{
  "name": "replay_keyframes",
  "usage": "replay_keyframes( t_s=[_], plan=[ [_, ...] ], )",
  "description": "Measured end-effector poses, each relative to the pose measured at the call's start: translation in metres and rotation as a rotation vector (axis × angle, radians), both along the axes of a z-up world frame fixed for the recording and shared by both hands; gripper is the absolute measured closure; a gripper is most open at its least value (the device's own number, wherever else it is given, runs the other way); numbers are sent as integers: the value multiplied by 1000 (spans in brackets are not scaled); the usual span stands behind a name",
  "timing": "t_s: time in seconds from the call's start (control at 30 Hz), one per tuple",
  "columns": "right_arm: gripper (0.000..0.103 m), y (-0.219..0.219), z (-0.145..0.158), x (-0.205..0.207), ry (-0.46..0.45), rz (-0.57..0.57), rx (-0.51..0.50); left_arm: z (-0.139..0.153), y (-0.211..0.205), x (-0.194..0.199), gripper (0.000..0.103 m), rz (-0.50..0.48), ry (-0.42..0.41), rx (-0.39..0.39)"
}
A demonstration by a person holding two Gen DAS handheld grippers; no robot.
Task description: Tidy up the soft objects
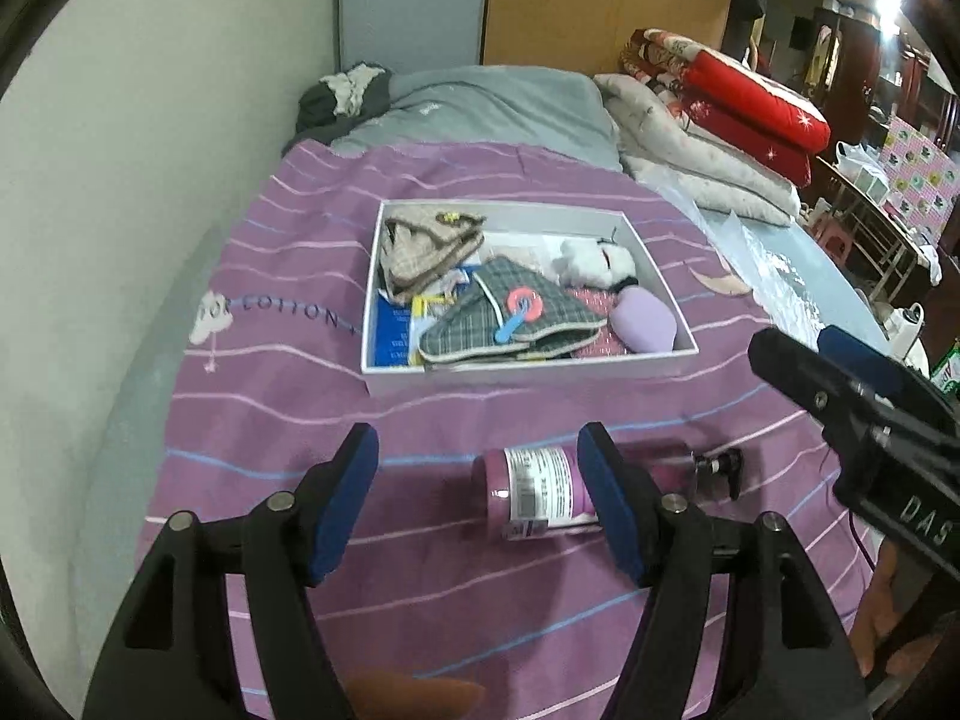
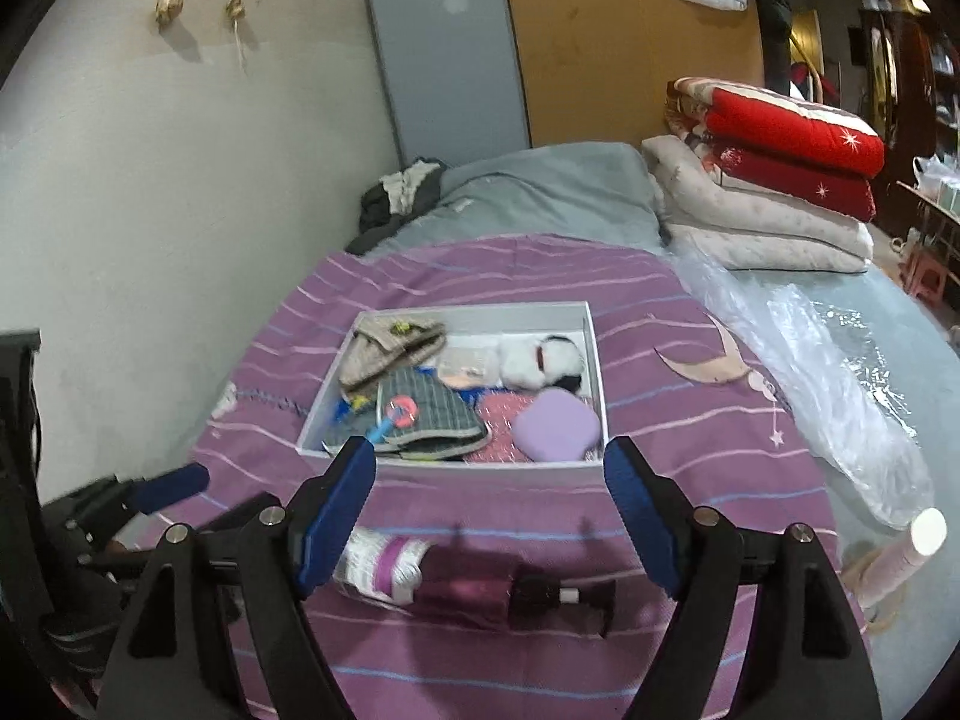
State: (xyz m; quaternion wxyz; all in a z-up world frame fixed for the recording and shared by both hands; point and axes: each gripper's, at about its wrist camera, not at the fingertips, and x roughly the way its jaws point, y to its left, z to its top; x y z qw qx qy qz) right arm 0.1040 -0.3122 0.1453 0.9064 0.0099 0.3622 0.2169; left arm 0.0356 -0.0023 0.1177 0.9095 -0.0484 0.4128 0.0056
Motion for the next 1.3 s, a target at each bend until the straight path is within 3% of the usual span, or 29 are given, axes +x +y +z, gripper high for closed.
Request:
replay_keyframes(
  t_s=[0.13,0.5,0.6,0.83,1.07,1.17,1.23,1.3],
  plan=[
    [24,-3,-18,-4,34,-19,14,-16,0,1,33,-17,22,-18],
    [24,-8,-62,-5,60,-86,20,-48,-6,6,33,-11,14,32],
    [24,-6,-69,-3,64,-97,21,-56,-4,9,33,-9,14,8],
    [24,7,-80,-4,-32,-128,-10,-69,-5,9,35,22,-74,20],
    [24,-2,-97,1,21,-114,73,-75,-9,6,32,34,-100,51],
    [23,-6,-105,9,79,-113,101,-76,-9,7,26,47,-96,59],
    [23,-8,-112,13,114,-133,90,-79,-3,9,9,50,-80,16],
    [23,-4,-115,14,119,-138,58,-85,7,12,4,62,-55,-49]
  ],
)
